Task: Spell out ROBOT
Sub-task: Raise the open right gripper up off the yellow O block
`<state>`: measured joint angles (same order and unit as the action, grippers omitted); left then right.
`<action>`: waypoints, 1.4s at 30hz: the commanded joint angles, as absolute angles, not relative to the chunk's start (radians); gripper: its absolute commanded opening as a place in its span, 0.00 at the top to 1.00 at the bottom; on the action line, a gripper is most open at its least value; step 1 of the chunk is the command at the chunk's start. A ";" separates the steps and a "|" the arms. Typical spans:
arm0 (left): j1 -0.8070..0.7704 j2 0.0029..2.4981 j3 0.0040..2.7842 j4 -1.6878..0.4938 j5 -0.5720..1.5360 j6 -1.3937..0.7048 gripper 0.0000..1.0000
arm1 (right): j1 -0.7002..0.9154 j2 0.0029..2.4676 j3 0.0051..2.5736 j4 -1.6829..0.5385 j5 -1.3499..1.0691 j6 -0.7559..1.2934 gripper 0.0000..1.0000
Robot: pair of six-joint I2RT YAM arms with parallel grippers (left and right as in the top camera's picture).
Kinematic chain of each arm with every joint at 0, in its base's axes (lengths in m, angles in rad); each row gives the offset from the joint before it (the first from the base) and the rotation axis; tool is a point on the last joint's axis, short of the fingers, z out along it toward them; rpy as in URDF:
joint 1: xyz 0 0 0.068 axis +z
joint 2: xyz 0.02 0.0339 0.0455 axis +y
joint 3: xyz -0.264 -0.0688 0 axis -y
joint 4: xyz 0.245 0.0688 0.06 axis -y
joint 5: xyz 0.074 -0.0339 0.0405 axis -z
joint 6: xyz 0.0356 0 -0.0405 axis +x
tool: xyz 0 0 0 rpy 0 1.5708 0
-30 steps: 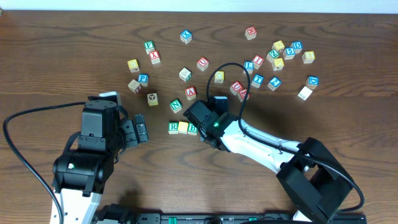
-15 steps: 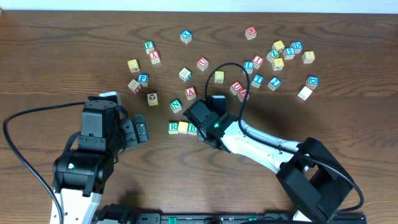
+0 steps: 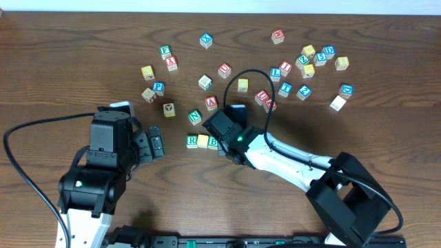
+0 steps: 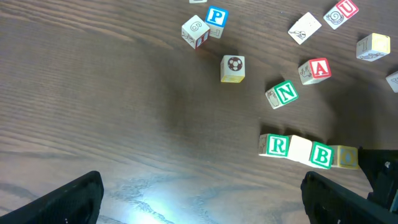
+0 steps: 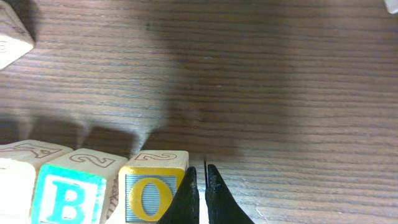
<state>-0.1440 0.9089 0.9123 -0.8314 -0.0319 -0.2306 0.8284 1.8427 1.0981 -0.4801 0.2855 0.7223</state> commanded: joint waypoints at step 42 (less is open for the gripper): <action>-0.139 0.909 0.934 -0.833 -0.037 -0.218 0.00 | 0.833 1.835 1.089 -0.425 0.255 0.612 0.99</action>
<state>-0.1440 0.9089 0.9123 -0.8314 -0.0315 -0.2306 0.8284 1.8427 1.0973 -0.4278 0.2562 0.6308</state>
